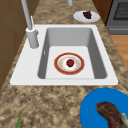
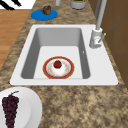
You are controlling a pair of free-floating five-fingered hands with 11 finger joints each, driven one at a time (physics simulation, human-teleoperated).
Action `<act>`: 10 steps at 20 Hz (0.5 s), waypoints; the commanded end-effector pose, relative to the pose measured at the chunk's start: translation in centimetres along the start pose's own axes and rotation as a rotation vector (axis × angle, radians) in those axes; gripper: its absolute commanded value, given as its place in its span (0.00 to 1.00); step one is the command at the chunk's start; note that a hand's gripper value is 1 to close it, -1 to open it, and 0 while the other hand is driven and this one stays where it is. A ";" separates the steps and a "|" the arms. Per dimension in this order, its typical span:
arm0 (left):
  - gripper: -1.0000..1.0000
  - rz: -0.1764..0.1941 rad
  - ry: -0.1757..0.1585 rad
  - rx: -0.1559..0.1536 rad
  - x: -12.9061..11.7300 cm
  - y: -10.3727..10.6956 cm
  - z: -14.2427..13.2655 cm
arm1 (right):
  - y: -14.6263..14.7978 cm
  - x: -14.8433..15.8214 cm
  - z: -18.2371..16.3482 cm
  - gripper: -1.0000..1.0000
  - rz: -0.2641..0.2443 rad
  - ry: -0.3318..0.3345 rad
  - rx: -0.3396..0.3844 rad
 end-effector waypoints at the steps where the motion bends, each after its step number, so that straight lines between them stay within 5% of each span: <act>1: 0.50 0.000 0.000 0.000 0.0 0.0 0.0 | -2.4 1.0 1.9 1.00 0.021 0.013 -0.004; 10: 0.50 0.000 0.000 0.000 0.0 0.0 0.0 | -7.9 3.8 6.1 1.00 0.042 0.026 -0.006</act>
